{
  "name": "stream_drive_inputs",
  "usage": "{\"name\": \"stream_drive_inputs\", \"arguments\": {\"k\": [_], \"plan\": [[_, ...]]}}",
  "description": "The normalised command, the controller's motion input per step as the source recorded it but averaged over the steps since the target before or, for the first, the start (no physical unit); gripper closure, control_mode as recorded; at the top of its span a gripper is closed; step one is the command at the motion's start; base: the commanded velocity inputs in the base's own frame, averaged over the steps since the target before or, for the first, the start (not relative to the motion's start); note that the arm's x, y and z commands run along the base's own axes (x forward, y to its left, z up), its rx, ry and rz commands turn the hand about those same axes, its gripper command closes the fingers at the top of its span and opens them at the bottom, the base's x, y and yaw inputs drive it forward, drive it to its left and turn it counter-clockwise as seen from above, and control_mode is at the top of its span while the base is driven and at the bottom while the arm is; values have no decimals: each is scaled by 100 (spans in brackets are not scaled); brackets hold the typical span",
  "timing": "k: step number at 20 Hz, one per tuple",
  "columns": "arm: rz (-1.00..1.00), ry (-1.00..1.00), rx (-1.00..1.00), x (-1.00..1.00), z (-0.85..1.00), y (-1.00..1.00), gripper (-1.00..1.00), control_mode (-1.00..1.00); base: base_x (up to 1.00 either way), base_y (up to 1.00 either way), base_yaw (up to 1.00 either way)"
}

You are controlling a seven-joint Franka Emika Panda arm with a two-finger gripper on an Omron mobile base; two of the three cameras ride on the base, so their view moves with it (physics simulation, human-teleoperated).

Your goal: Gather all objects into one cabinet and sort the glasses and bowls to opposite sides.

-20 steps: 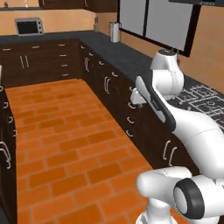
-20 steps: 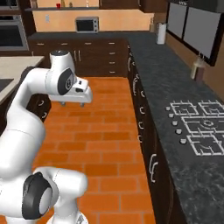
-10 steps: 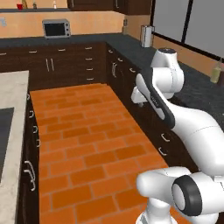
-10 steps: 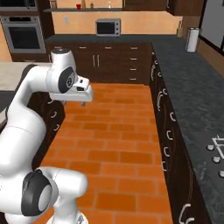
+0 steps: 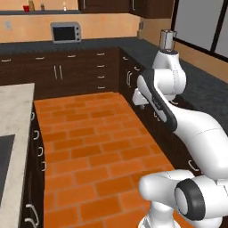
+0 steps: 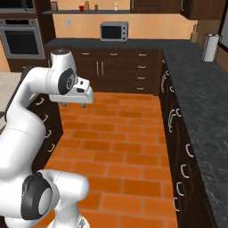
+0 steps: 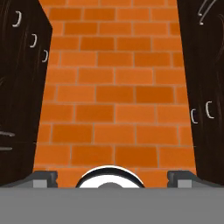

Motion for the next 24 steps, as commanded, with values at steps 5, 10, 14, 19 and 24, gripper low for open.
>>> {"name": "stream_drive_inputs", "arguments": {"k": [5, 10, 14, 19, 24], "plan": [[0, 0, 0, 0, 0, 0, -100, 100, 100, 36, 5], [0, 0, 0, 0, 0, 0, -100, 100, 100, 19, 4], [0, 0, 0, 0, 0, 0, -100, 100, 96, -11, 12], [0, 0, 0, 0, 0, 0, -100, 100, 96, -2, 5], [0, 0, 0, 0, 0, 0, -100, 100, 100, 9, -1]]}}
